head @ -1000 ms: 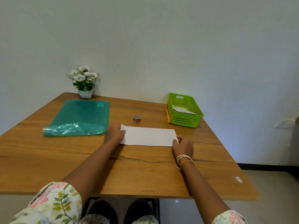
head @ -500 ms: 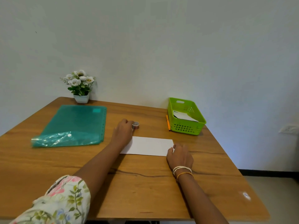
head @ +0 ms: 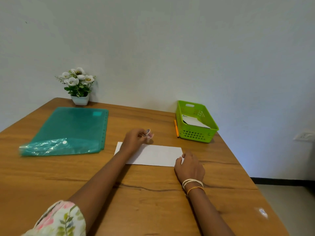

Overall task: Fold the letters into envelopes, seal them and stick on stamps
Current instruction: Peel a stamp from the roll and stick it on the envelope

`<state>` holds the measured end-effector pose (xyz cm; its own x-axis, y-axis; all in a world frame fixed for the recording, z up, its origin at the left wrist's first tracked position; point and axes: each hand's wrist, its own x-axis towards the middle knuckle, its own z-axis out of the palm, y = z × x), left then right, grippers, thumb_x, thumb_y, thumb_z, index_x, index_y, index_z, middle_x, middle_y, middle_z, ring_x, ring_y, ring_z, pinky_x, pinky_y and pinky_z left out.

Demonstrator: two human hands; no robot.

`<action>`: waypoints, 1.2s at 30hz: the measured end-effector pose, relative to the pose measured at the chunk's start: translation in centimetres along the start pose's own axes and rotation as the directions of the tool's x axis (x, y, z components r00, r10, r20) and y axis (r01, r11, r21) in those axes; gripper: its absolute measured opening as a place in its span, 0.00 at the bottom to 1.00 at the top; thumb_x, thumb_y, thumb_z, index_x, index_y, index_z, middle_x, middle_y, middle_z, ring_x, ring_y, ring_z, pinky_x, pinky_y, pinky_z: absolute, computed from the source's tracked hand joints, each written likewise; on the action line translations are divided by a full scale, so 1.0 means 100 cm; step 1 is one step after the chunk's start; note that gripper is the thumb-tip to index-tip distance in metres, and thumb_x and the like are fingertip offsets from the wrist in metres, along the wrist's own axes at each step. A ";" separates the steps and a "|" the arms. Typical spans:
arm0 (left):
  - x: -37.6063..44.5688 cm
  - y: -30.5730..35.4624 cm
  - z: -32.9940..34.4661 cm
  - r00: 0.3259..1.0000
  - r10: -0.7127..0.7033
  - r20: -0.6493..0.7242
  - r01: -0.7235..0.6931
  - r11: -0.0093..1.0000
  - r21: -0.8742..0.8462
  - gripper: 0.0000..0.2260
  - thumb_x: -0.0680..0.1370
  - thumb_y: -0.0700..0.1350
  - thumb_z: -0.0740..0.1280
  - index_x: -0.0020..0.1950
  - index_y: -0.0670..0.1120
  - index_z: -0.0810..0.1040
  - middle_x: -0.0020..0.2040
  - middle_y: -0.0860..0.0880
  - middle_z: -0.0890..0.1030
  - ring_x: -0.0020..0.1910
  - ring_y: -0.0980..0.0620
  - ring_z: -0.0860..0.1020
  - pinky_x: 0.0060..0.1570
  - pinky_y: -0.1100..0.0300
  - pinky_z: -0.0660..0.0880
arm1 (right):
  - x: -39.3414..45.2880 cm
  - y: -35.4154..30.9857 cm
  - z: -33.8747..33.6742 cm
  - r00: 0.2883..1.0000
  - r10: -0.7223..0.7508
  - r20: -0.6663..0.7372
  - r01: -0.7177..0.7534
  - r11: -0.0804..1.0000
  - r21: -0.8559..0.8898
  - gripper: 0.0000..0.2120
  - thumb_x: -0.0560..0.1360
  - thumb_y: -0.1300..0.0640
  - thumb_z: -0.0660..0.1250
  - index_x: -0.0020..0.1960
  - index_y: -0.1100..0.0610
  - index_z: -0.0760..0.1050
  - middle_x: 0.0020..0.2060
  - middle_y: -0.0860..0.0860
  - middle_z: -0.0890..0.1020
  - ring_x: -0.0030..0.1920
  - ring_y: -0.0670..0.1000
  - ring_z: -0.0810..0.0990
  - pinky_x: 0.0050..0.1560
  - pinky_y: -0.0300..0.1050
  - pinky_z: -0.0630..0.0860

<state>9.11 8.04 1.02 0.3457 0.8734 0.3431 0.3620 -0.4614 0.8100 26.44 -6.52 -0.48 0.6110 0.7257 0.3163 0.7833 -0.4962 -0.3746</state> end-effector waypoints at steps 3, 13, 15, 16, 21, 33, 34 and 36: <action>-0.028 0.017 0.010 1.000 -0.019 -0.003 0.018 0.981 -0.192 0.01 0.74 0.41 0.73 0.43 0.47 0.83 0.37 0.56 0.80 0.35 0.66 0.76 0.37 0.72 0.69 | 0.000 0.001 0.000 1.000 0.013 -0.006 -0.012 0.998 0.059 0.09 0.75 0.51 0.59 0.51 0.53 0.74 0.48 0.52 0.80 0.47 0.56 0.80 0.44 0.47 0.76; -0.053 0.020 0.022 0.996 -0.048 0.071 0.060 0.982 -0.179 0.06 0.78 0.45 0.66 0.49 0.50 0.84 0.50 0.51 0.82 0.50 0.56 0.77 0.46 0.64 0.70 | -0.010 -0.006 -0.002 0.911 -0.281 -0.302 0.357 0.903 0.238 0.03 0.72 0.58 0.68 0.45 0.53 0.78 0.41 0.51 0.75 0.39 0.54 0.77 0.35 0.44 0.72; -0.053 0.021 0.022 0.996 -0.020 0.084 0.032 0.989 -0.142 0.06 0.78 0.47 0.67 0.47 0.50 0.84 0.47 0.52 0.82 0.49 0.56 0.77 0.46 0.61 0.71 | -0.012 -0.015 -0.001 0.830 -0.423 -0.363 0.532 0.795 0.291 0.04 0.72 0.58 0.69 0.47 0.55 0.79 0.41 0.51 0.76 0.41 0.51 0.76 0.40 0.44 0.72; -0.052 0.021 0.023 0.996 -0.005 0.094 0.016 0.993 -0.119 0.07 0.78 0.49 0.67 0.47 0.50 0.85 0.46 0.53 0.82 0.47 0.57 0.77 0.46 0.60 0.72 | -0.013 -0.019 -0.002 0.806 -0.464 -0.367 0.576 0.757 0.309 0.06 0.72 0.58 0.70 0.49 0.55 0.80 0.42 0.51 0.77 0.43 0.50 0.75 0.42 0.43 0.72; -0.052 0.026 0.022 0.993 0.028 0.110 -0.015 0.993 -0.118 0.08 0.77 0.48 0.68 0.49 0.48 0.85 0.45 0.54 0.80 0.47 0.57 0.76 0.47 0.59 0.73 | -0.007 -0.018 0.003 0.803 -0.487 -0.344 0.595 0.693 0.407 0.09 0.72 0.59 0.73 0.51 0.57 0.81 0.48 0.50 0.81 0.49 0.49 0.78 0.50 0.41 0.75; -0.053 0.031 0.022 0.987 0.030 0.161 -0.024 0.999 -0.042 0.08 0.75 0.42 0.71 0.53 0.51 0.83 0.58 0.53 0.75 0.59 0.56 0.71 0.55 0.65 0.67 | -0.007 -0.016 0.001 0.889 -0.348 -0.296 0.457 0.689 0.563 0.04 0.70 0.62 0.74 0.42 0.55 0.81 0.41 0.44 0.80 0.44 0.42 0.78 0.48 0.49 0.78; -0.053 0.030 0.022 0.987 0.035 0.160 -0.027 0.998 -0.053 0.08 0.75 0.42 0.70 0.53 0.51 0.83 0.60 0.53 0.76 0.59 0.56 0.72 0.56 0.63 0.68 | -0.007 -0.017 0.000 0.901 -0.336 -0.276 0.434 0.679 0.592 0.04 0.70 0.62 0.74 0.41 0.56 0.81 0.39 0.45 0.80 0.43 0.43 0.78 0.46 0.47 0.77; -0.053 0.027 0.022 0.987 0.046 0.152 -0.039 0.998 -0.053 0.08 0.75 0.42 0.70 0.52 0.50 0.84 0.59 0.54 0.79 0.58 0.56 0.74 0.58 0.60 0.70 | -0.006 -0.017 0.000 0.925 -0.306 -0.225 0.377 0.662 0.648 0.04 0.70 0.63 0.74 0.40 0.56 0.81 0.38 0.46 0.80 0.42 0.44 0.78 0.43 0.44 0.77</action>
<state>10.17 1.76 0.35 0.4895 0.8172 0.3042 0.3022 -0.4862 0.8199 24.79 -6.14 -0.01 0.3510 0.7157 0.6038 0.6746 0.2539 -0.6932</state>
